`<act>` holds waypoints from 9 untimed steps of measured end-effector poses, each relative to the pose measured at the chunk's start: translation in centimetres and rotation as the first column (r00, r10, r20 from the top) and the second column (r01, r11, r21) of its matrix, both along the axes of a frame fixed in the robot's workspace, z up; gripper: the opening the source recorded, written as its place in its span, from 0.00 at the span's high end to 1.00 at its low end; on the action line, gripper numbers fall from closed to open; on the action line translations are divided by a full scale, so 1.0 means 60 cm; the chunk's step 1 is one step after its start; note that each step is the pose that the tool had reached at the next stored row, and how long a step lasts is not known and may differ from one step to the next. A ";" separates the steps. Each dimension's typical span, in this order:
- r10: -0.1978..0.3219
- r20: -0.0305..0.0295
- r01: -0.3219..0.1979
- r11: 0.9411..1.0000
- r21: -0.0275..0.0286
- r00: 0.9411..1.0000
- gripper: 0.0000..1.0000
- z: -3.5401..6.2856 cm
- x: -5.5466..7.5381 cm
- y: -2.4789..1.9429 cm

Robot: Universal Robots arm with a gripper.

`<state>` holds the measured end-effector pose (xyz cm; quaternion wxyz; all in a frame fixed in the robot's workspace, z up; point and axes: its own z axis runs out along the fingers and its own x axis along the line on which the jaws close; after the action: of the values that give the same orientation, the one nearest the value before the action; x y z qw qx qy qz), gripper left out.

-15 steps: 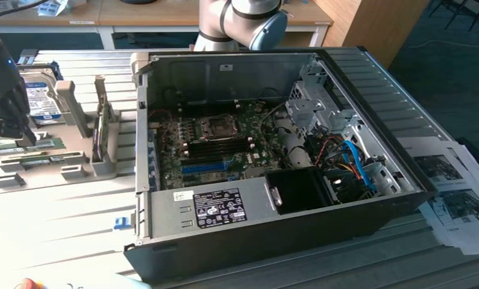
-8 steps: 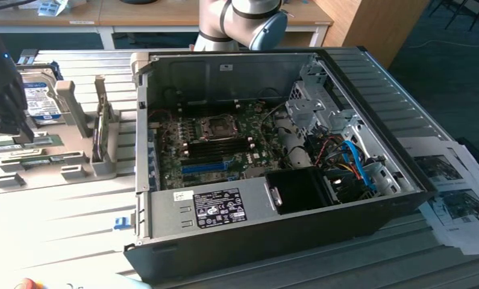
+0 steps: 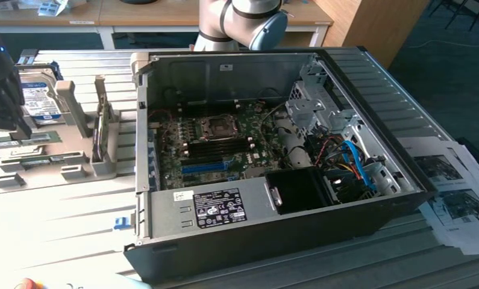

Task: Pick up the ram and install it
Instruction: 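Pick up the ram and move it above insertion slot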

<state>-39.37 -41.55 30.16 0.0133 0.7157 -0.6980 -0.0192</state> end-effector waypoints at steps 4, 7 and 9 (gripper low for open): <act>0.000 0.000 0.000 1.000 0.000 1.000 0.88 0.008 0.000 0.0000; 0.000 0.000 0.000 1.000 0.000 1.000 0.88 0.014 0.000 0.0000; 0.000 0.000 0.000 1.000 0.000 1.000 0.88 0.017 0.000 0.0000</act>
<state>-39.37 -41.55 31.18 0.0133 0.7157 -0.6980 -0.0192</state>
